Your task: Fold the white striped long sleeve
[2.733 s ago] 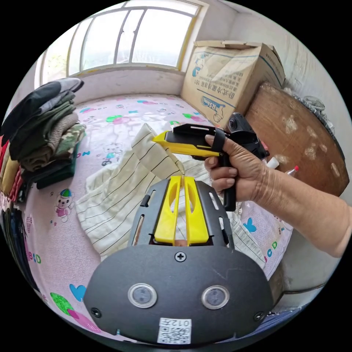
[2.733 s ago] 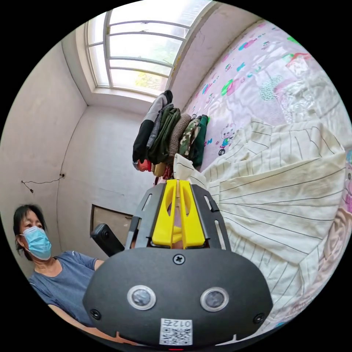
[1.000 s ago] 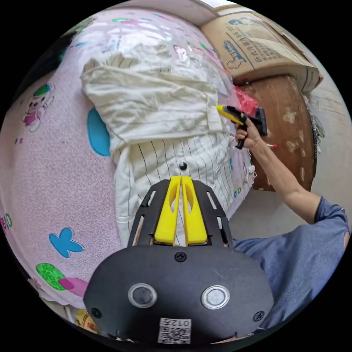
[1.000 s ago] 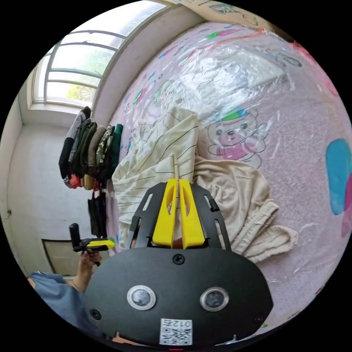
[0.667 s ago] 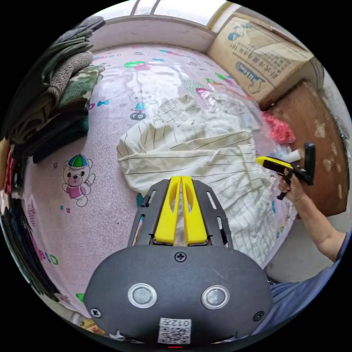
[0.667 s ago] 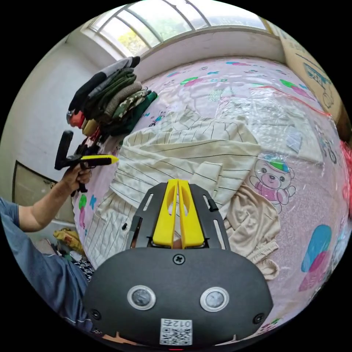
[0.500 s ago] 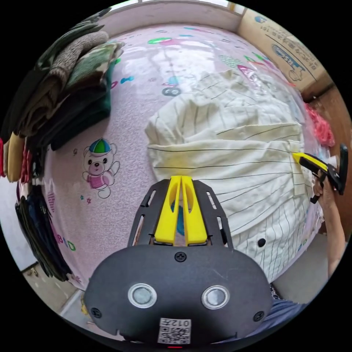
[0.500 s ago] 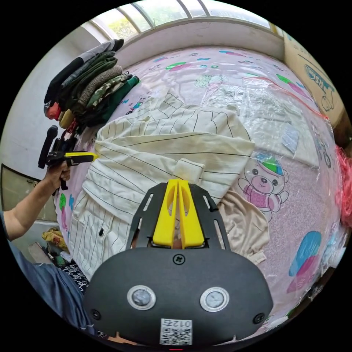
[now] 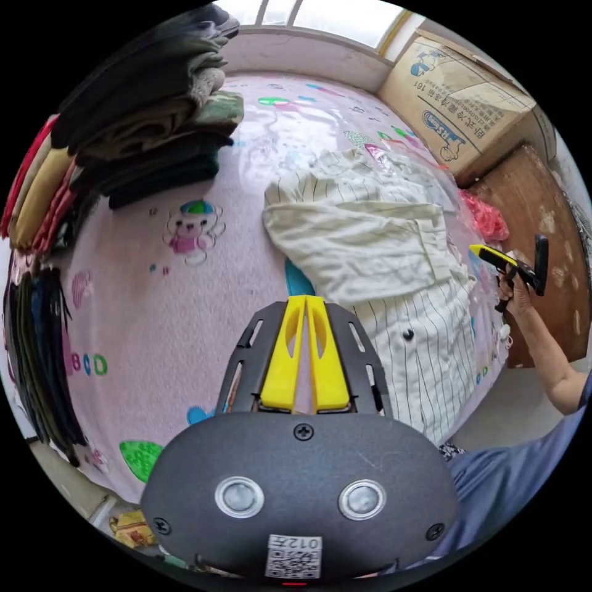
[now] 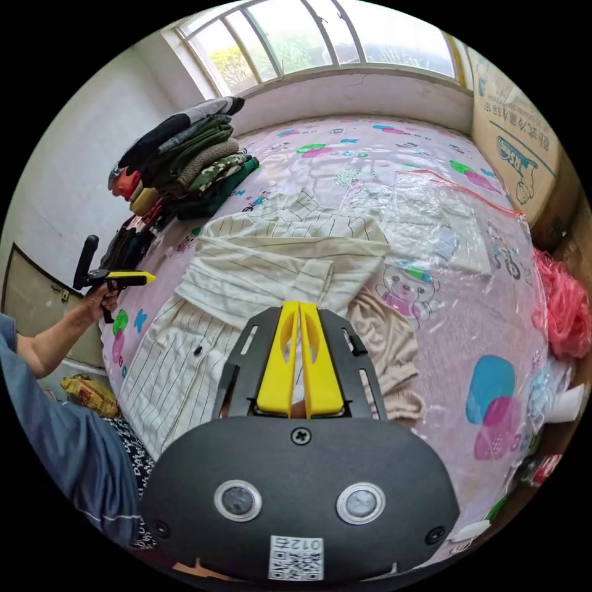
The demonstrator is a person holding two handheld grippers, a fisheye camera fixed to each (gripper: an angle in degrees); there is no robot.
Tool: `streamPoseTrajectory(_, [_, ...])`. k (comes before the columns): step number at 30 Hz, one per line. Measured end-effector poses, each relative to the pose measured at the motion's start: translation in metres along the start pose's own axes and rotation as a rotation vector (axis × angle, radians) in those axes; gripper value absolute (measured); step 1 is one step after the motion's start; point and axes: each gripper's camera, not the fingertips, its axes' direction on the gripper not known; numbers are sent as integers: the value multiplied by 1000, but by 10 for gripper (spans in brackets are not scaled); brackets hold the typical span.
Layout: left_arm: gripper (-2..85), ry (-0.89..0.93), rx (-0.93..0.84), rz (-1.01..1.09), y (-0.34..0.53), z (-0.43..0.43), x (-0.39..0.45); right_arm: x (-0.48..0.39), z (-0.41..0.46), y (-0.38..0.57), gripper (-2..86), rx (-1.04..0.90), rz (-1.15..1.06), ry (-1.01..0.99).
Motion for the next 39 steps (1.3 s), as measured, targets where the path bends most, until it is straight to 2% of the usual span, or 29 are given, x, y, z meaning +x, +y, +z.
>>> streamPoseTrajectory(8, [39, 135, -116, -160, 181, 6, -10, -59, -89, 167, 12, -151, 132, 41])
streamPoseTrajectory(12, [50, 148, -137, -172, 231, 15, 0, -81, -104, 214, 28, -197, 180, -8])
streamPoseTrajectory(15, [56, 108, -122, 31, 250, 20, 48, -145, -102, 224, 42, -233, -10, -3])
streamPoseTrajectory(19, [74, 34, -155, 463, 267, 48, 145, -250, -76, 222, 79, -322, -392, -13])
streamPoseTrajectory(23, [100, -225, -163, 804, 290, 87, 211, -307, -55, 226, 94, -339, -675, 62])
streamPoseTrajectory(30, [125, -291, -204, 960, 297, 132, 248, -312, -36, 205, 124, -355, -773, 97])
streamPoseTrajectory(39, [101, -151, -331, 967, 277, 163, 273, -299, -9, 158, 101, -396, -791, 17])
